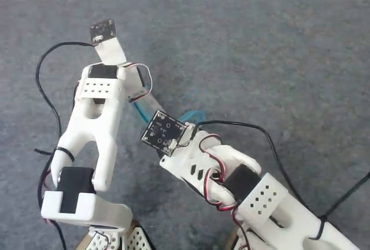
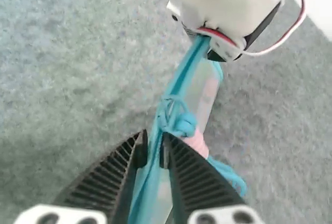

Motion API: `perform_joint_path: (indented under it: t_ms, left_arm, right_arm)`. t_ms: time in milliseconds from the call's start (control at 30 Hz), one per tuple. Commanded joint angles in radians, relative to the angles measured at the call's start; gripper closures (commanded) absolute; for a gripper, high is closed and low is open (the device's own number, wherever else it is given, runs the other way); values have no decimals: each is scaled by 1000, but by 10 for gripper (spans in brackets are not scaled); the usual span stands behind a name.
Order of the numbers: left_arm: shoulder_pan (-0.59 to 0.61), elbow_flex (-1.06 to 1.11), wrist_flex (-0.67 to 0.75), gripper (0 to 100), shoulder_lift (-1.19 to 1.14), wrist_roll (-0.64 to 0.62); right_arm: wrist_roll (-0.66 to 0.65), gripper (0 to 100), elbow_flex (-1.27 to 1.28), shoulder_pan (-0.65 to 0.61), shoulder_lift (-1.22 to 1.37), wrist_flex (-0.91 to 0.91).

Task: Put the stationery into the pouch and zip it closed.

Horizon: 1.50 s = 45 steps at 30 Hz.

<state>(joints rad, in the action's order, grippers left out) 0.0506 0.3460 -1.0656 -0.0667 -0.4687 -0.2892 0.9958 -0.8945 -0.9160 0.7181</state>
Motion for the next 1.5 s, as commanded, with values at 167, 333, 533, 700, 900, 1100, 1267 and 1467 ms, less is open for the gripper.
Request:
perform_joint_path:
  t_ms: [167, 333, 533, 700, 900, 1100, 1267, 1467]
  left_arm:
    - [-12, 56, -2, 987, -31, 23]
    - [-18, 54, 0, 987, -31, 21]
    - [-20, 56, 20, 987, -31, 21]
    - [-20, 56, 20, 987, -31, 21]
    - [-20, 56, 20, 987, -31, 23]
    - [-21, 56, 20, 987, -31, 23]
    - [-21, 61, 17, 987, -31, 23]
    - [-21, 62, 17, 987, -29, 23]
  right_arm:
    - [15, 950, 61, 110, 1, 64]
    - [20, 859, 107, 177, 1, 67]
    - [20, 792, 117, 174, 1, 65]
    - [21, 798, 146, 174, -8, 56]
    - [20, 797, 147, 174, -8, 56]
    - [20, 800, 109, 174, -10, 21]
    - [18, 808, 37, 174, 1, 18]
    - [12, 977, 54, 174, 1, 41]
